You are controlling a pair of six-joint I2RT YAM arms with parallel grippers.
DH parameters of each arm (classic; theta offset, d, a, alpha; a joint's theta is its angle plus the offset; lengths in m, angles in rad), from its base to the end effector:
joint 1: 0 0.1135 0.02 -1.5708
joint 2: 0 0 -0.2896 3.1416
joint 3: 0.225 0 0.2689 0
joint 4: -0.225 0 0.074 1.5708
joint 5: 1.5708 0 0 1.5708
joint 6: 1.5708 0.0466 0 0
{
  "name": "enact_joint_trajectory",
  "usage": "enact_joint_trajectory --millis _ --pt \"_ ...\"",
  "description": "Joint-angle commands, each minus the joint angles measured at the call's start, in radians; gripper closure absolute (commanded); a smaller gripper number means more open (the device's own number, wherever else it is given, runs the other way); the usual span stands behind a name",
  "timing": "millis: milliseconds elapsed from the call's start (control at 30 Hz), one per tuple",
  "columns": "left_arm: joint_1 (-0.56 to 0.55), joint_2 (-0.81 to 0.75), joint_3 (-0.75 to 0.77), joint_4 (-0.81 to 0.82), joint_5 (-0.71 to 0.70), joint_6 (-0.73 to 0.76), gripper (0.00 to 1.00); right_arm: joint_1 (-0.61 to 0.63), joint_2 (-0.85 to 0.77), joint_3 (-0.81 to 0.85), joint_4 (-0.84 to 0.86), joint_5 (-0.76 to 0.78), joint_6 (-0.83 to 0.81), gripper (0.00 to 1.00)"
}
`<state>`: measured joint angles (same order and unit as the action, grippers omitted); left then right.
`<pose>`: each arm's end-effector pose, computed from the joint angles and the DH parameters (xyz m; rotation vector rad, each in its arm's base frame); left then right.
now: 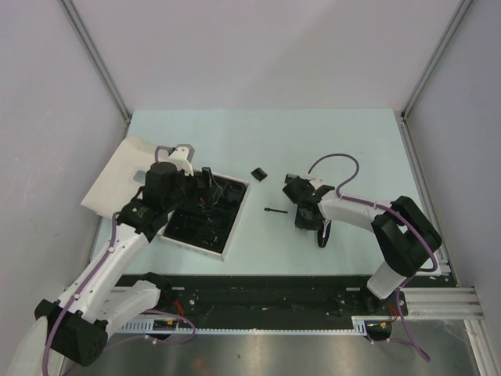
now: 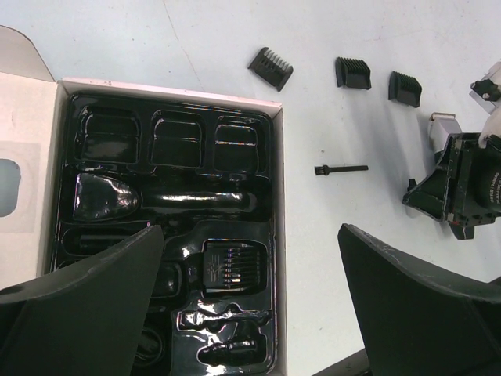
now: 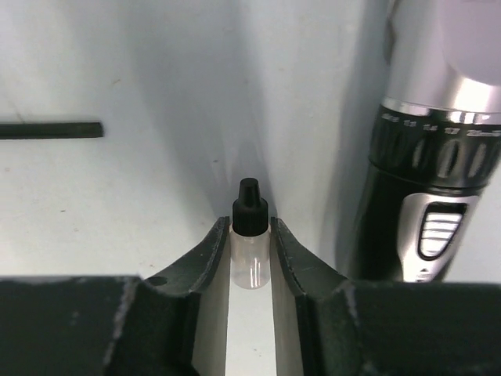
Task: Sort the hair-cutting tools
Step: Pick up the haircut tool at the center of the board, then place the haircut tool in the storage box.
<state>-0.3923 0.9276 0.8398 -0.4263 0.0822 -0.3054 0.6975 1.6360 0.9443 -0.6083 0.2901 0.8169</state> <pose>0.1996 -0.0867 0.3228 0.1431 2.1187 -0.5056 0.2467 0.1894 0.1672 0.2185 2.7392 -0.0346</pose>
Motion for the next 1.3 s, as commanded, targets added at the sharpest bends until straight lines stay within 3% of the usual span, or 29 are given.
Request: enact_joint_trajectory --millis 0,100,300,667,900,1267 --pt "0.007 -0.038 0.033 -0.011 -0.032 0.026 0.00 0.034 -0.048 0.001 0.102 -0.019 -0.068 0.80" --pt "0.012 -0.050 0.039 -0.026 -0.038 0.023 0.00 0.062 -0.102 0.010 0.168 -0.064 -0.160 0.84" --pt "0.038 -0.050 0.099 -0.092 -0.064 0.008 0.00 0.161 -0.157 0.091 0.350 -0.207 -0.436 0.80" --pt "0.151 -0.024 0.274 -0.327 -0.297 -0.020 0.00 0.394 0.023 0.243 0.557 -0.519 -0.760 0.73" --pt "0.188 -0.055 0.292 -0.371 -0.341 0.002 0.00 0.499 0.186 0.350 0.564 -0.461 -0.871 0.74" --pt "0.265 -0.038 0.257 -0.393 -0.306 0.023 0.00 0.536 0.243 0.386 0.561 -0.367 -0.940 0.73"
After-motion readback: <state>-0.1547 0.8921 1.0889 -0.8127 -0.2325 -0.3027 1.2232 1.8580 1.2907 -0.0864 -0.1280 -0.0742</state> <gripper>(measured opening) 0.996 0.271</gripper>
